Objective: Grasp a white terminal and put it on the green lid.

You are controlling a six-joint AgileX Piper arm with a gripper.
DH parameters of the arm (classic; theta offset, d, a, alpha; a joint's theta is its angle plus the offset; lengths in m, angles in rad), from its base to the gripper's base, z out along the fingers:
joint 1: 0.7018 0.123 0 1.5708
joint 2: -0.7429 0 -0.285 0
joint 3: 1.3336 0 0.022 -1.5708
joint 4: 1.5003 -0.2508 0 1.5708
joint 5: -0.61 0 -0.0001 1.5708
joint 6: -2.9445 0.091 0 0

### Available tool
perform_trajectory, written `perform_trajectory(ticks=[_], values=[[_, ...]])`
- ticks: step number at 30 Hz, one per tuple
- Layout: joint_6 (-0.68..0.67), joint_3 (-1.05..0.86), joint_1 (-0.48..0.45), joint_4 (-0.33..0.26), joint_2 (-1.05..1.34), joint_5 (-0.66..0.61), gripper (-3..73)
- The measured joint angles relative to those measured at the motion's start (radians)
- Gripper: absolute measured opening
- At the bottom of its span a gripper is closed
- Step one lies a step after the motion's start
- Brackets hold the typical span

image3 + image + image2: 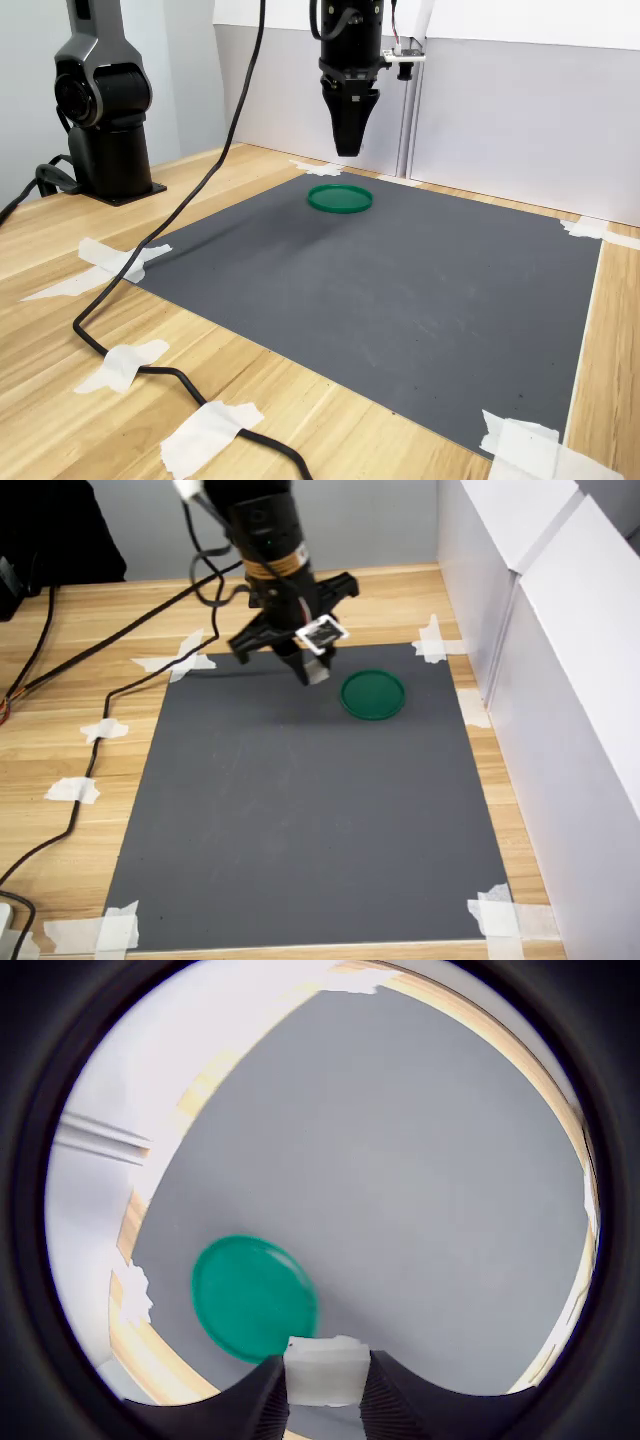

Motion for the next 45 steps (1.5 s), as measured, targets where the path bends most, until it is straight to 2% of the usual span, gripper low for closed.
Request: perform_trajectory(ticks=[6, 10, 13, 18, 27, 30, 37, 40, 45], values=[[0.003, -0.074, 0.151, -0.002, -0.047, 0.075, 26.9], [0.019, -0.092, 0.213, -0.002, -0.083, 0.086, 26.9], [0.026, -0.092, 0.224, 0.013, -0.086, 0.114, 26.9], [0.055, -0.092, 0.224, 0.076, -0.096, 0.147, 26.9], [0.032, -0.127, 0.224, 0.087, -0.105, 0.150, 27.2], [0.025, -0.158, 0.224, 0.087, -0.088, 0.152, 32.6], [0.067, -0.220, 0.224, 0.087, 0.005, 0.239, 57.0], [0.090, -0.220, 0.224, 0.087, 0.048, 0.260, 61.0], [0.150, -0.220, 0.211, 0.062, 0.171, 0.252, 62.1]])
